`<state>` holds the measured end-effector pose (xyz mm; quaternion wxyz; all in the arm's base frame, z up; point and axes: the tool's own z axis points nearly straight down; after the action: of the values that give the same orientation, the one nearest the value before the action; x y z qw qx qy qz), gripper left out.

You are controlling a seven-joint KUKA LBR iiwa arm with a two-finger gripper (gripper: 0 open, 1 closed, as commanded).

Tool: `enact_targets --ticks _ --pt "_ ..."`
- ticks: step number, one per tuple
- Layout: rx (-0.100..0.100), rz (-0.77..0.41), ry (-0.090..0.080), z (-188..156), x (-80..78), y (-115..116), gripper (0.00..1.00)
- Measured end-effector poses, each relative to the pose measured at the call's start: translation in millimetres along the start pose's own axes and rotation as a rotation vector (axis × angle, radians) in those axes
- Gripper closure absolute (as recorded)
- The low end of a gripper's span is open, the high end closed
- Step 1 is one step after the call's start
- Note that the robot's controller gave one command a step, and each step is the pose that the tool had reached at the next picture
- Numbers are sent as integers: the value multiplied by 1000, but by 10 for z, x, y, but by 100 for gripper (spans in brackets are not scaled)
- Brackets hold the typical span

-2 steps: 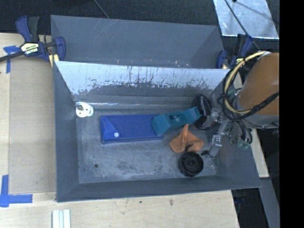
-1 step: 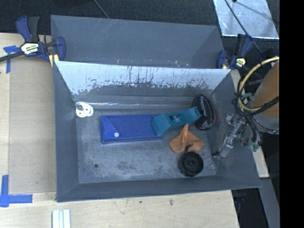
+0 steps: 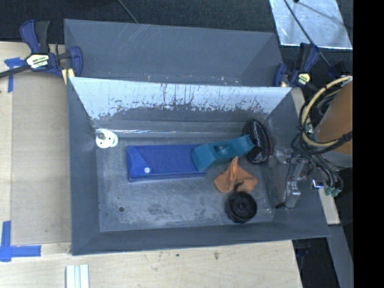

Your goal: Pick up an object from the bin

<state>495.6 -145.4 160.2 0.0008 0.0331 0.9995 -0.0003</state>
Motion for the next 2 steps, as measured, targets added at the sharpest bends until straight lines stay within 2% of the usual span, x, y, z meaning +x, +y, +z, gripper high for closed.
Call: enact_targets --ticks 1,2 --pt "1 -218 -6 740 74 227 0" --pt "0 -685 -3 897 -45 198 100"
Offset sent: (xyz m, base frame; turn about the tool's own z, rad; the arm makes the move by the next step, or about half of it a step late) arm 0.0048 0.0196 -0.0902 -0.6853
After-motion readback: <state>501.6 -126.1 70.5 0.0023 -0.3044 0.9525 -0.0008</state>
